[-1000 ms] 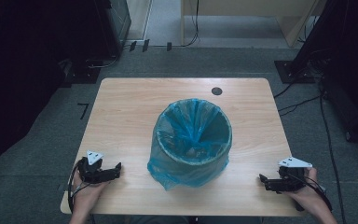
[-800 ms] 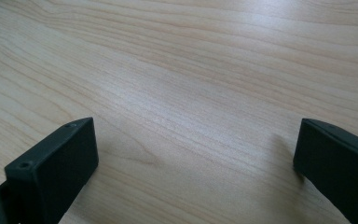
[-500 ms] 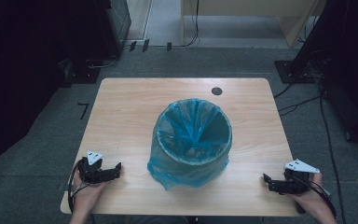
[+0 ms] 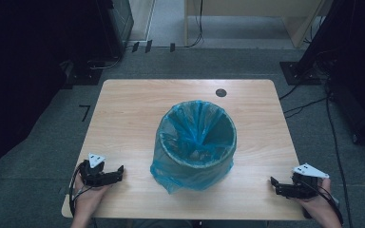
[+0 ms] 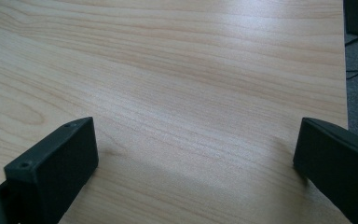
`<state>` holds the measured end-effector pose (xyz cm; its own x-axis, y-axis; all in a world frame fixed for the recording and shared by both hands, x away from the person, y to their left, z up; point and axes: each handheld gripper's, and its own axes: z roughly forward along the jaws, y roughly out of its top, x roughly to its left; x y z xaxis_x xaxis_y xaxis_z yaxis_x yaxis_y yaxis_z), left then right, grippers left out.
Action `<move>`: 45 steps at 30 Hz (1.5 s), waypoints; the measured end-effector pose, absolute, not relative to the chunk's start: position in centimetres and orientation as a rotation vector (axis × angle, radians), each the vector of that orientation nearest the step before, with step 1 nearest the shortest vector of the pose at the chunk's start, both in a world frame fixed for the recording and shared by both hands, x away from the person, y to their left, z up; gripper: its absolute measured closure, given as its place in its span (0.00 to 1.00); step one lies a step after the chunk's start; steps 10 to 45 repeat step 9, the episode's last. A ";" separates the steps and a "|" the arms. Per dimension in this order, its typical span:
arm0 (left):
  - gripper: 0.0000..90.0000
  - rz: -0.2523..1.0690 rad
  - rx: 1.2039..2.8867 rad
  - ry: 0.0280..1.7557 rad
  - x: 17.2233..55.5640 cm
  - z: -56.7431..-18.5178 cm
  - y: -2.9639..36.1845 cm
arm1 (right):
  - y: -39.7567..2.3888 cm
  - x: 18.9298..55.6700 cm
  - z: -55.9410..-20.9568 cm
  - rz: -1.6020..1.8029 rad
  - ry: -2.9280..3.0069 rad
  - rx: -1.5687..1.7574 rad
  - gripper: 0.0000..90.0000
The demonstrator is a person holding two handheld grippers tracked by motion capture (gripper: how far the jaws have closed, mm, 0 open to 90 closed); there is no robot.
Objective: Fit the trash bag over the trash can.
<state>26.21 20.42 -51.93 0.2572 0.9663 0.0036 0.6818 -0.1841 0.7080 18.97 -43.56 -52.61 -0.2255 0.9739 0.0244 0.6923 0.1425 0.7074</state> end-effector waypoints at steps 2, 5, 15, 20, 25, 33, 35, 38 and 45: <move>0.00 0.622 1.942 1.491 26.2 -51.9 20.4 | -43.6 19.0 -52.6 0.844 1.981 1.592 0.00; 0.00 0.622 1.942 1.491 26.2 -51.9 20.4 | -43.5 19.0 -52.6 0.843 1.980 1.593 0.00; 0.00 0.622 1.944 1.489 26.2 -51.9 20.4 | -43.5 19.0 -52.6 0.842 1.979 1.594 0.00; 0.00 0.622 1.944 1.489 26.2 -51.9 20.4 | -43.5 19.0 -52.6 0.842 1.979 1.594 0.00; 0.00 0.622 1.944 1.489 26.2 -51.9 20.4 | -43.5 19.0 -52.6 0.842 1.979 1.594 0.00; 0.00 0.622 1.944 1.489 26.2 -51.9 20.4 | -43.5 19.0 -52.6 0.842 1.979 1.594 0.00; 0.00 0.622 1.944 1.489 26.2 -51.9 20.4 | -43.5 19.0 -52.6 0.842 1.979 1.594 0.00; 0.00 0.622 1.944 1.489 26.2 -51.9 20.4 | -43.5 19.0 -52.6 0.842 1.979 1.594 0.00; 0.00 0.622 1.944 1.489 26.2 -51.9 20.4 | -43.5 19.0 -52.6 0.842 1.979 1.594 0.00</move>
